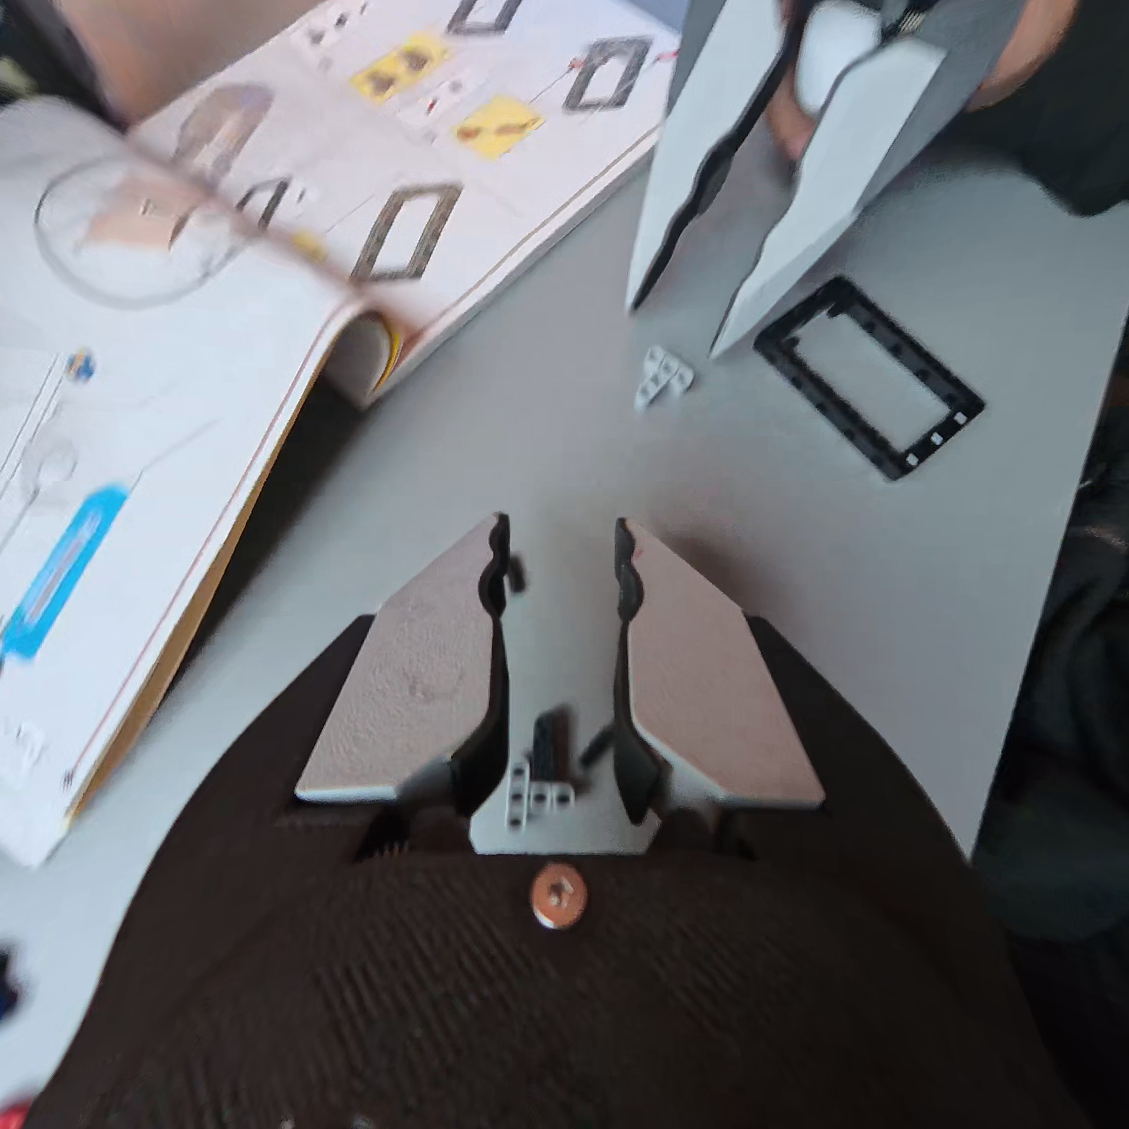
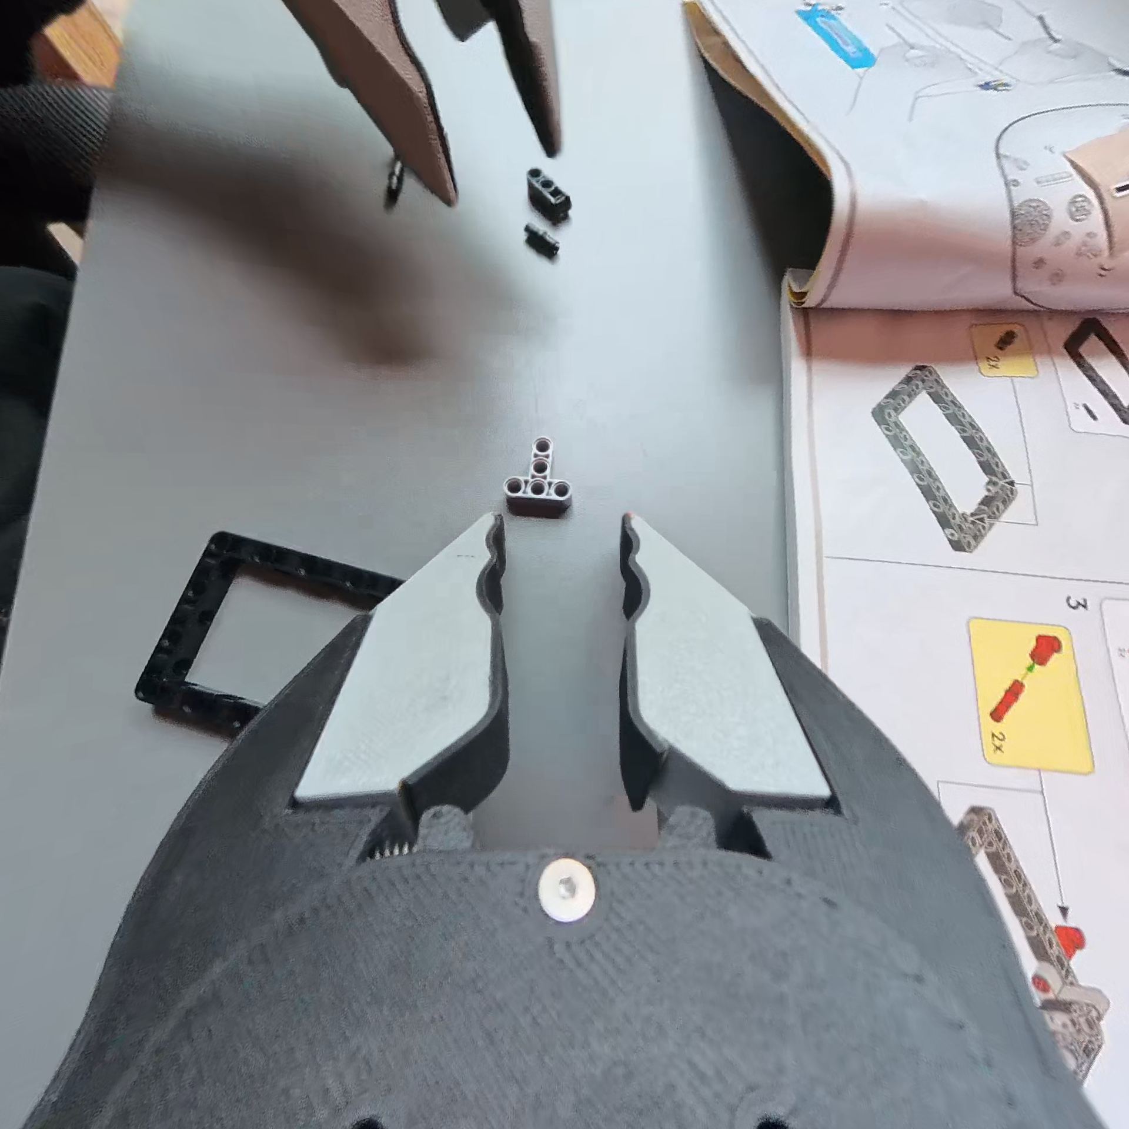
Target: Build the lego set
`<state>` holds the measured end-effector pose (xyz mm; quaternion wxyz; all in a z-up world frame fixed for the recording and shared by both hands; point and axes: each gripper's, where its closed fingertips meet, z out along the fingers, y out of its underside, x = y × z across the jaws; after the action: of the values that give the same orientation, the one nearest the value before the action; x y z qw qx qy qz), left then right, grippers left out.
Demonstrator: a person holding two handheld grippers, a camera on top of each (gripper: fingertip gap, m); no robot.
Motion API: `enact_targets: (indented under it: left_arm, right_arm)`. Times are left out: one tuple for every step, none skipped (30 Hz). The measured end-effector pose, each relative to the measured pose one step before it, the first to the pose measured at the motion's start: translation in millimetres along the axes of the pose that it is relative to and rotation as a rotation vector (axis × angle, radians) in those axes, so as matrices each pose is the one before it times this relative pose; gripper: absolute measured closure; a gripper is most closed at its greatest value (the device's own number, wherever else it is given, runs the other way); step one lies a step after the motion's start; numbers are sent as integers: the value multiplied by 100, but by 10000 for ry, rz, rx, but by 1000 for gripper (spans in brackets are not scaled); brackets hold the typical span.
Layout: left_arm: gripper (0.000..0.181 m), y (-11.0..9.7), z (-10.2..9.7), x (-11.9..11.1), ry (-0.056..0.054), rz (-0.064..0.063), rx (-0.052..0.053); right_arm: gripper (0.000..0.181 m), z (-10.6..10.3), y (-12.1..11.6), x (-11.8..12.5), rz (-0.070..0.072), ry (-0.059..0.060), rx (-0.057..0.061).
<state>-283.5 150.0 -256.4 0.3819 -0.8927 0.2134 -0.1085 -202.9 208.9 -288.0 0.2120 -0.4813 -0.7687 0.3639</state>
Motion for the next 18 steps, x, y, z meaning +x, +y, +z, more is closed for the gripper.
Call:
enact_targets:
  left_arm:
    - [149,1108,-812,-391,-279,-223,-243]
    - [149,1014,-832,-446,-350,-165,-185]
    - [150,854,-838,-337,-284,-135,-101]
    - [152,724,-774,-195,-169,-170,-66]
    - [152,646,-636,-114,-95,-205,-68]
    - [153,636,-470,27,4,-161,-114]
    - [154,576,-313,-15,-37,-101,-135]
    - [155,438,-172,-149,-134,-51,-133]
    - [158,190,-78,-130,-138,-6,-92]
    - [160,-224,52,27,-49,41,41]
    - [162,-559,186,273,93,110,132]
    - [163,-712,351,321,124,165,134]
    - [163,-609,459,63,-13,205,33]
    - [166,-248,488,-191,-112,217,-154]
    - [167,1,438,-130,-6,123,-270]
    - [168,-170,361,29,119,50,-135]
    - [171,-280,253,193,177,100,19]
    - [175,-213,149,286,188,146,10]
  right_arm:
    - [147,-277,-102,61,95,-18,132]
    - [149,-216,-78,52,59,-14,83]
    - [150,-150,-44,64,33,29,41]
    - [150,-79,-38,-11,7,10,14]
    - [150,-10,-39,-114,-25,-35,0]
    - [151,61,2,-85,-49,-2,-23]
    - [151,98,33,-25,-64,39,-51]
    - [151,120,81,-52,-68,20,-70]
    - [151,115,87,-48,-55,13,-61]
    - [151,94,37,-12,-29,24,-28]
    - [152,63,-23,-58,-8,-14,12]
    - [152,43,-50,-44,17,-29,33]
    - [152,15,-23,31,24,-1,28]
    - [152,-12,-19,58,12,16,33]
    - [152,-53,10,95,23,28,39]
    - [153,-86,37,127,49,39,37]
    - [154,-106,32,155,55,54,31]
    - [154,-122,-7,176,48,68,45]
